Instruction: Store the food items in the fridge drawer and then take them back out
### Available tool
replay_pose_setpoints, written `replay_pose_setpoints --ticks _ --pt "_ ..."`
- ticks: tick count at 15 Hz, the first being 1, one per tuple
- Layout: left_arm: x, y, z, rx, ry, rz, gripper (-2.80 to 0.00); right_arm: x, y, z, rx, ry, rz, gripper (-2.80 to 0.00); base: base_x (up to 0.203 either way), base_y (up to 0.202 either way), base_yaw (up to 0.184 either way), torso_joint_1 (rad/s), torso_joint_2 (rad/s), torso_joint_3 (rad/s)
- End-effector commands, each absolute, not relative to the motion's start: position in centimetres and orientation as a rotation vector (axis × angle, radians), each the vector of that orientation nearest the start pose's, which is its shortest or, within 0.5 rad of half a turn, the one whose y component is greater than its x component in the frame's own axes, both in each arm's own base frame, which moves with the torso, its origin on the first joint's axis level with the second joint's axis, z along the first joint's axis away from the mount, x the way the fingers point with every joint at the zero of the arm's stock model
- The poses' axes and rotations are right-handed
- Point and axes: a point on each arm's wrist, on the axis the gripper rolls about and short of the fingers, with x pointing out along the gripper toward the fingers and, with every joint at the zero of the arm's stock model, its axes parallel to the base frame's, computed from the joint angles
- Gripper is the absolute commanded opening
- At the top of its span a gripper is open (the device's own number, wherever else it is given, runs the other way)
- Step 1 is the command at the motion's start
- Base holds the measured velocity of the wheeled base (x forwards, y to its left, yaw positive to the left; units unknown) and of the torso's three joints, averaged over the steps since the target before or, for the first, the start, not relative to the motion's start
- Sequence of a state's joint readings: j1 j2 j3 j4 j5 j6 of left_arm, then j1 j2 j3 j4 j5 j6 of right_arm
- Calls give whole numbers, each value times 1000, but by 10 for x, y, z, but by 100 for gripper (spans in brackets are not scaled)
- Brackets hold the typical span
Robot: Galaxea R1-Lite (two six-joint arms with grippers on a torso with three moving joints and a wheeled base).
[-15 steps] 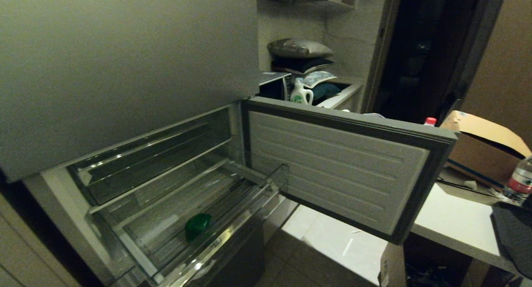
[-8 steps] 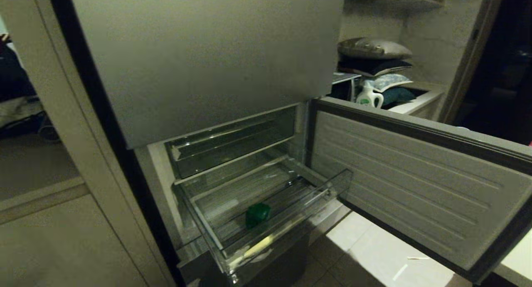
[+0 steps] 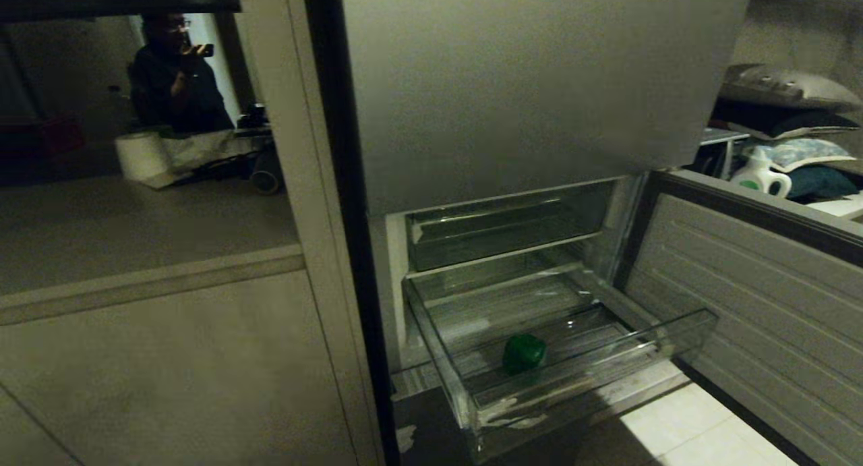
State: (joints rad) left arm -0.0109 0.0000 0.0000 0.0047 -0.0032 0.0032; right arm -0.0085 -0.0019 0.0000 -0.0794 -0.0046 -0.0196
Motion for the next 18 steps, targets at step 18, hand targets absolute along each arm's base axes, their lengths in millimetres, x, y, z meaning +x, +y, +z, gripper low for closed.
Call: replay_pose_setpoints --ticks 18 --pt "-23 0 75 3 6 -14 -280 101 -4 119 -19 490 -37 -280 1 -4 87 1 2 1"
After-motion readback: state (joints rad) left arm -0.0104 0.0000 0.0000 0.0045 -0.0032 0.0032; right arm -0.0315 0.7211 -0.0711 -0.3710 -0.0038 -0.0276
